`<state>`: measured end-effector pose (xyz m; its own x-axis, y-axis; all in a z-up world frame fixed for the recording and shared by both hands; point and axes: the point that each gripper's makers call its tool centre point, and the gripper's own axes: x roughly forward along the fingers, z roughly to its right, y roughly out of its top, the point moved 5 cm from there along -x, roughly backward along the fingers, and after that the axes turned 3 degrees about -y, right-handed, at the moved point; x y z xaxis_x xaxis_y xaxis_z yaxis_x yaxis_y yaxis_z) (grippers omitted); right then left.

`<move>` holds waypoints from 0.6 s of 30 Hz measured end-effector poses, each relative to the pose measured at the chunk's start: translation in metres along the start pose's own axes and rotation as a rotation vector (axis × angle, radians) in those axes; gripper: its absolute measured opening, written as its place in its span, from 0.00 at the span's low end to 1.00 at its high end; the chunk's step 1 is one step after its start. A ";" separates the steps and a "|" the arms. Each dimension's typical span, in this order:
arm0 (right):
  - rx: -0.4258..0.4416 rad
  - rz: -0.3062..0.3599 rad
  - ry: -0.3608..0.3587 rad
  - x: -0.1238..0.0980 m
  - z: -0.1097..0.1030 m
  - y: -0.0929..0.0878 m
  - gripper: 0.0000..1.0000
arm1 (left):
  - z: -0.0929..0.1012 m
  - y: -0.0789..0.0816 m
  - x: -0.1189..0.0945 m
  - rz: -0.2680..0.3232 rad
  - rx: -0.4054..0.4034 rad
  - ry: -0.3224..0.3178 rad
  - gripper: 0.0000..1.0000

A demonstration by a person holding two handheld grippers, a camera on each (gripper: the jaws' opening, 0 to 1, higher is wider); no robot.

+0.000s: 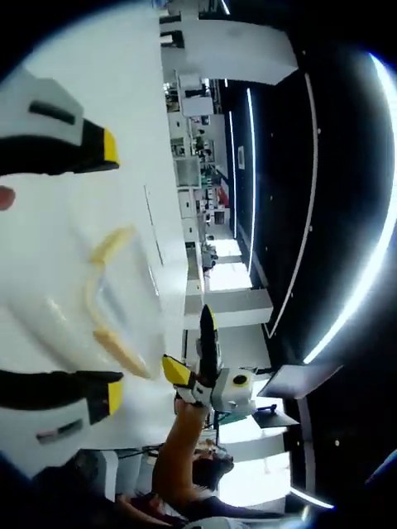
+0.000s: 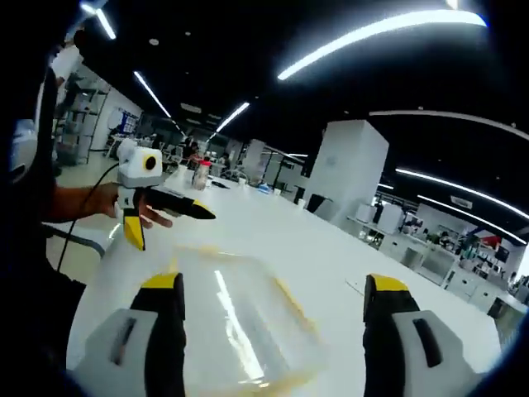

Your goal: Snap each plastic latch of the storage box into its locked position after aligning the lid with the box until every specified latch is closed and the lid sits flush.

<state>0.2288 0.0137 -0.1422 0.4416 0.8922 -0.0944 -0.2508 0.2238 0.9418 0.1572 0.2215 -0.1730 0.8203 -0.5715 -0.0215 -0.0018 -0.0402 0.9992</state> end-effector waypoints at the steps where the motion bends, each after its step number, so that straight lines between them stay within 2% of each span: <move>1: 0.013 0.008 -0.010 -0.004 -0.001 0.002 0.93 | 0.000 0.002 -0.001 0.011 -0.003 0.004 1.00; 3: 0.034 0.017 -0.042 -0.012 -0.002 0.006 0.97 | -0.001 0.010 -0.005 0.049 -0.016 0.014 1.00; 4: 0.041 0.026 -0.087 -0.018 -0.001 0.008 0.98 | -0.001 0.012 -0.008 0.051 -0.018 0.017 1.00; 10: 0.105 0.060 -0.196 -0.036 -0.002 0.013 1.00 | -0.003 0.014 -0.015 0.058 -0.029 0.030 1.00; 18: 0.164 0.127 -0.411 -0.065 0.006 0.016 1.00 | -0.009 0.016 -0.025 0.058 -0.055 0.050 1.00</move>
<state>0.2014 -0.0426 -0.1195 0.7294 0.6717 0.1293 -0.1996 0.0282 0.9795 0.1420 0.2420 -0.1566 0.8474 -0.5297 0.0366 -0.0198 0.0373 0.9991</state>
